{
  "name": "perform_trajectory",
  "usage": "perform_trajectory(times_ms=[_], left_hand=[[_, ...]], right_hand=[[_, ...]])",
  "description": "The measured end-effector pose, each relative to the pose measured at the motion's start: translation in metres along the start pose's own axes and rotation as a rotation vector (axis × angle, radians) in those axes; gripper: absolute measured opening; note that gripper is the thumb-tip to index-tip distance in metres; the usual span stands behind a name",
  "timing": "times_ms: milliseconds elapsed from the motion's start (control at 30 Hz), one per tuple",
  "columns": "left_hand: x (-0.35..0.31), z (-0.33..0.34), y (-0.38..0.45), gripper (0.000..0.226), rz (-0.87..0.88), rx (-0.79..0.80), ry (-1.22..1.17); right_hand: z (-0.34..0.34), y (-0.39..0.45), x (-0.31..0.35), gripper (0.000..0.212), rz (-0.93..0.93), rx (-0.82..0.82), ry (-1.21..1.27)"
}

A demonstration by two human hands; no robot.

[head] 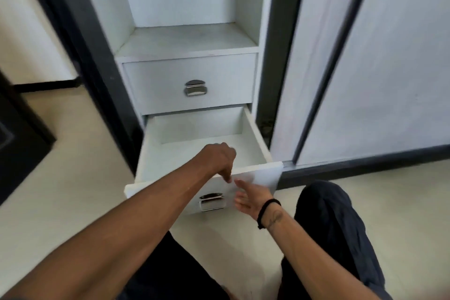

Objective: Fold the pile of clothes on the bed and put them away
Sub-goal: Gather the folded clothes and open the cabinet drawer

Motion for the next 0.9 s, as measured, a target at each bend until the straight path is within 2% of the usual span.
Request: perform_trajectory(times_ms=[67, 167, 233, 467, 633, 800, 833, 900], left_hand=[[-0.047, -0.026, 0.013, 0.052, 0.145, -0.099, -0.033], [-0.13, -0.065, 0.021, 0.037, 0.347, -0.209, -0.097], [-0.191, -0.088, 0.019, 0.036, 0.449, -0.265, -0.138], [-0.408, -0.122, -0.009, 0.028, 0.799, -0.326, -0.298], [-0.544, -0.108, -0.033, 0.03, 0.943, -0.268, -0.483], [-0.649, -0.078, -0.038, 0.034, 0.917, -0.149, -0.631], [-0.662, -0.073, -0.036, 0.033, 0.888, -0.131, -0.651], [-0.686, -0.06, -0.028, 0.034, 0.836, -0.072, -0.683]], right_hand=[[-0.033, -0.014, 0.037, 0.008, -0.102, -0.061, 0.05], [-0.1, -0.047, 0.092, 0.024, -0.255, -0.196, 0.158], [-0.156, -0.079, 0.117, 0.022, -0.332, -0.304, 0.201], [-0.358, -0.207, 0.128, 0.013, -0.441, -0.609, 0.192], [-0.489, -0.271, 0.104, 0.015, -0.451, -0.774, 0.222], [-0.596, -0.321, 0.061, 0.014, -0.505, -1.012, 0.321], [-0.617, -0.33, 0.053, 0.013, -0.552, -1.106, 0.315], [-0.661, -0.355, 0.042, 0.014, -0.594, -1.404, 0.201]])
Point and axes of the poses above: each hand's wrist, its own y-axis towards the middle knuckle, its own z-axis out of the palm, x = y × z, the point moved 7 cm from there along y, towards the middle knuckle, and after that the axes turned 3 degrees about z, right-handed, at the moved point
